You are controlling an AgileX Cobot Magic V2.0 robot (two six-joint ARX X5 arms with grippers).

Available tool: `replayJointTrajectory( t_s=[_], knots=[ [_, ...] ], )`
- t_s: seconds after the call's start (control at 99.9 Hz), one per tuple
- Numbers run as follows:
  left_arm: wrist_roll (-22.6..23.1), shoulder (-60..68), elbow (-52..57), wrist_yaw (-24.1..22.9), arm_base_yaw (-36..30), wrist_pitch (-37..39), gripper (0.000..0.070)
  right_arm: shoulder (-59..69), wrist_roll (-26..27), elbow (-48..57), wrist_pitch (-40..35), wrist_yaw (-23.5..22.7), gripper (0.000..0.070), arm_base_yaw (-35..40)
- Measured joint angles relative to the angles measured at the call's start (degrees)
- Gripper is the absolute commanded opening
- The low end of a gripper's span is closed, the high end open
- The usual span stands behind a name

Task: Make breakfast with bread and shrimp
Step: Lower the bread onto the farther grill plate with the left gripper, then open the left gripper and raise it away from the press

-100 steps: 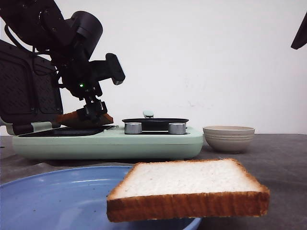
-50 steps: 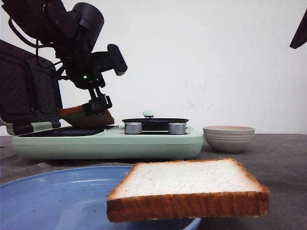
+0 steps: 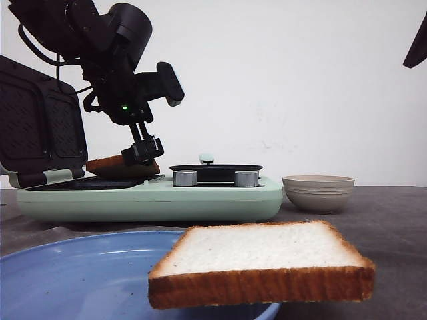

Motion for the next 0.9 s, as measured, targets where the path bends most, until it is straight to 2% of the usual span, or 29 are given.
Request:
replayJointTrajectory(
  t_s=[0.47,0.7,0.901],
  knots=[
    [-1.4,-0.8,0.0,0.0,-1.0,-0.2,0.07,0.0,0.0,0.0,0.3,0.0,0.0382,0.0],
    [-6.3,-5.5,0.0,0.1,-1.0,-0.1,0.07,0.0,0.0,0.0,0.6,0.0,0.0382,0.0],
    [-8.4,-8.7,0.0,1.1,-1.0,0.2,0.07,0.0,0.0,0.0,0.6,0.0,0.0382,0.0]
  ],
)
